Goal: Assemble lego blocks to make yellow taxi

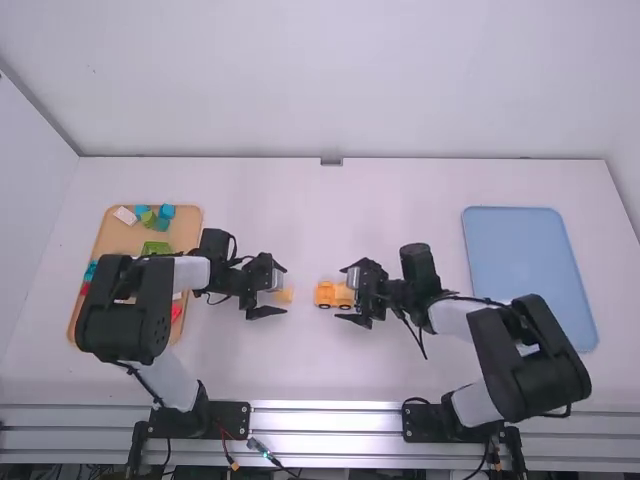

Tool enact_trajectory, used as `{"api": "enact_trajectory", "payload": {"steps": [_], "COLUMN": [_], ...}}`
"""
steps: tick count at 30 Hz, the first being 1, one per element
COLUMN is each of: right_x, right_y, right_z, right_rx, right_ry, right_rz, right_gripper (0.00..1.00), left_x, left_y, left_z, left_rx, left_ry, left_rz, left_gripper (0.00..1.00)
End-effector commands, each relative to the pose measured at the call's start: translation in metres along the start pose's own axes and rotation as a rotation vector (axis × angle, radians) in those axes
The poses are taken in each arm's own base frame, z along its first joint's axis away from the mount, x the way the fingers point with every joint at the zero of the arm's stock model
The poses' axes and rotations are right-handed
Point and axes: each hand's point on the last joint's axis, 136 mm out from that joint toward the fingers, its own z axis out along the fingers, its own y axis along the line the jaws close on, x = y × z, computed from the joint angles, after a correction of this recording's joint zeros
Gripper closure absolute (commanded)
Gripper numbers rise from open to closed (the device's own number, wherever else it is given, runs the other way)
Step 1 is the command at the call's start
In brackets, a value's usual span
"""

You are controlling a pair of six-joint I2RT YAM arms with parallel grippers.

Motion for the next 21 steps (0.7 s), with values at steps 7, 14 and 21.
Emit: {"api": "enact_trajectory", "payload": {"steps": [7,14,21], "right_x": [0.017,0.025,0.026], "right_y": [-0.002,0.002,0.003], "right_z": [-0.005,-0.003,-0.002], "right_rx": [-0.032,-0.054,-0.055], "right_ry": [-0.040,-0.054,-0.052], "right_rz": [0.113,0.101,0.100], "right_gripper": [0.01,0.03,0.06], "left_x": [0.016,0.017,0.022], "left_y": [-0.004,-0.002,-0.004], "left_z": [0.013,0.016,0.016], "left_rx": [0.058,0.062,0.062], "left_ry": [-0.032,-0.033,-0.004], "left_rz": [-0.044,-0.021,-0.023], "left_gripper": [0.01,0.09,0.58]}}
